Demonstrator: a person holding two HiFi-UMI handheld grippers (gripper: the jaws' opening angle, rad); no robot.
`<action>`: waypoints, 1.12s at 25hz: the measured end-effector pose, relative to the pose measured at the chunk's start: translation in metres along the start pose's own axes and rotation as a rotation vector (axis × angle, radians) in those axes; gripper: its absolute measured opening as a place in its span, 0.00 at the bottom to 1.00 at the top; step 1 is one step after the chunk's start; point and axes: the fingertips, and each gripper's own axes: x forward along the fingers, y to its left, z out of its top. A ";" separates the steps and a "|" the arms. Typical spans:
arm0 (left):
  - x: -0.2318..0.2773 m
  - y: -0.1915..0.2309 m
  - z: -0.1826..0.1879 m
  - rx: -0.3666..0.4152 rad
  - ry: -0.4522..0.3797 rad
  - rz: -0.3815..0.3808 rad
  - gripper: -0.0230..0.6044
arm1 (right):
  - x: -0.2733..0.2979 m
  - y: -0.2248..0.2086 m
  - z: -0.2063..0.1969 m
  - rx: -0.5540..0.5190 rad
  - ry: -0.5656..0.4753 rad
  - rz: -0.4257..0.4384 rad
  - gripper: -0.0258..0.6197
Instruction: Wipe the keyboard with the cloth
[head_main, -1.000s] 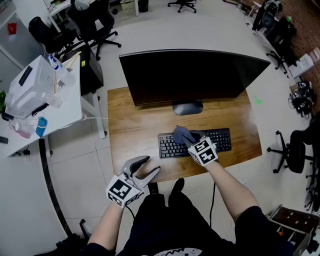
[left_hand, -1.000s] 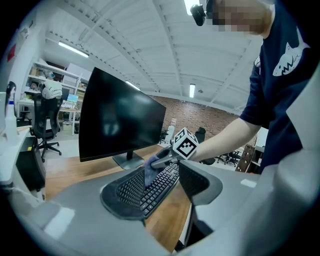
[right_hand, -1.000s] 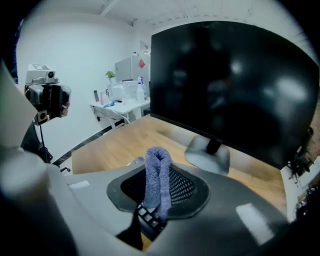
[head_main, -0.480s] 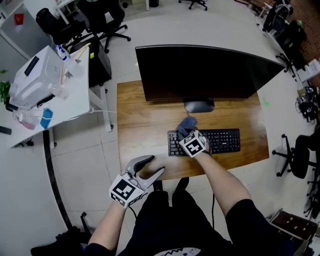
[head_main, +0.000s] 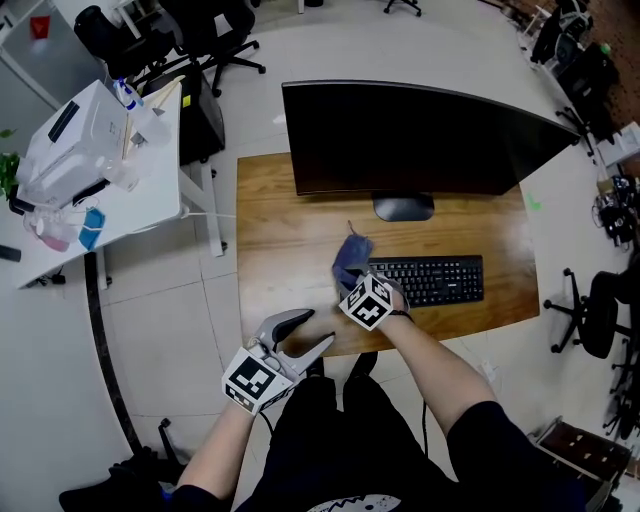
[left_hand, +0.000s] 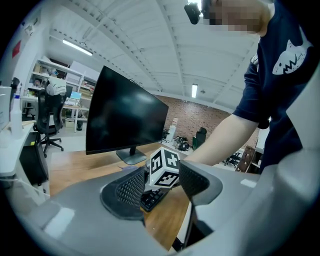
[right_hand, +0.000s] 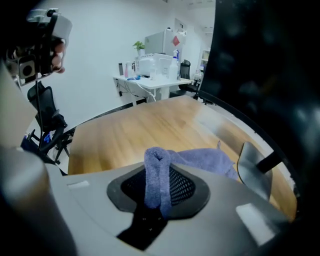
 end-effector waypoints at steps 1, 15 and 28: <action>0.002 -0.002 0.000 -0.002 0.002 -0.005 0.36 | -0.002 0.006 -0.002 -0.020 -0.003 0.011 0.18; 0.033 -0.024 -0.004 0.003 0.042 -0.058 0.36 | -0.029 0.085 -0.056 -0.333 -0.014 0.123 0.18; 0.078 -0.050 -0.006 0.015 0.078 -0.095 0.36 | -0.079 0.017 -0.153 -0.245 0.052 0.060 0.18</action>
